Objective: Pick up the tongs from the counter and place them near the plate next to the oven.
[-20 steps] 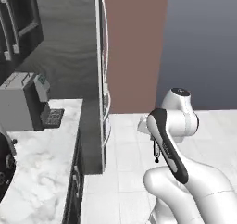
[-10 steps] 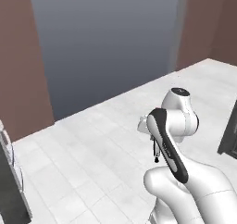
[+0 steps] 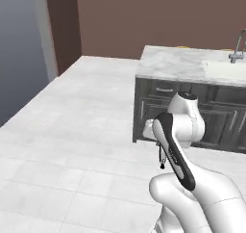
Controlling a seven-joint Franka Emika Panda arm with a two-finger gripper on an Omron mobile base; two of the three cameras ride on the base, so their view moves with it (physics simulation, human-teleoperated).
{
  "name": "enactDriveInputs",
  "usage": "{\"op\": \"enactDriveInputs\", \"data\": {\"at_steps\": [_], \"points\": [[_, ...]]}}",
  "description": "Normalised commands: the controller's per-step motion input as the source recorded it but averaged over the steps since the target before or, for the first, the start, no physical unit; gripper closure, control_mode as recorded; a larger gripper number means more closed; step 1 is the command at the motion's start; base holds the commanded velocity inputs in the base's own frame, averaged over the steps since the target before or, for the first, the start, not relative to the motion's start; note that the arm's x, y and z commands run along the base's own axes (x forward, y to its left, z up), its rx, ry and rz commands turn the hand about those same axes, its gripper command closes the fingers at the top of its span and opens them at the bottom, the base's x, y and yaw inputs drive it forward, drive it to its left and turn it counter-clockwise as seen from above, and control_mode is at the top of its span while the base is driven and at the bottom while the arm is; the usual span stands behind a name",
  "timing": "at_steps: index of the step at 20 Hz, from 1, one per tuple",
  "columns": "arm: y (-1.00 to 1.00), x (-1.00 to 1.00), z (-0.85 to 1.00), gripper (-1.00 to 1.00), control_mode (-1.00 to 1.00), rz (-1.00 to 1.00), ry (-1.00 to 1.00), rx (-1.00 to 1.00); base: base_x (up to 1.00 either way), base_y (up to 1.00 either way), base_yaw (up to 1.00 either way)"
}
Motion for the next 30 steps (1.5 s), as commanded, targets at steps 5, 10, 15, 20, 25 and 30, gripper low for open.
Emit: {"op": "enactDriveInputs", "data": {"at_steps": [5,10,15,20,25,30], "points": [[0.0,0.0,0.0,1.0,1.0,0.0,0.0,0.0,0.05,0.01,-0.9],[0.0,0.0,0.0,1.0,1.0,0.0,0.0,0.0,0.26,-0.12,-0.56],[0.0,0.0,0.0,1.0,1.0,0.0,0.0,0.0,0.53,-0.17,-0.23],[0.0,0.0,0.0,1.0,1.0,0.0,0.0,0.0,0.66,-0.24,0.05],[0.0,0.0,0.0,1.0,1.0,0.0,0.0,0.0,0.7,-0.35,0.21],[0.0,0.0,0.0,1.0,1.0,0.0,0.0,0.0,0.68,-0.36,0.31]]}}
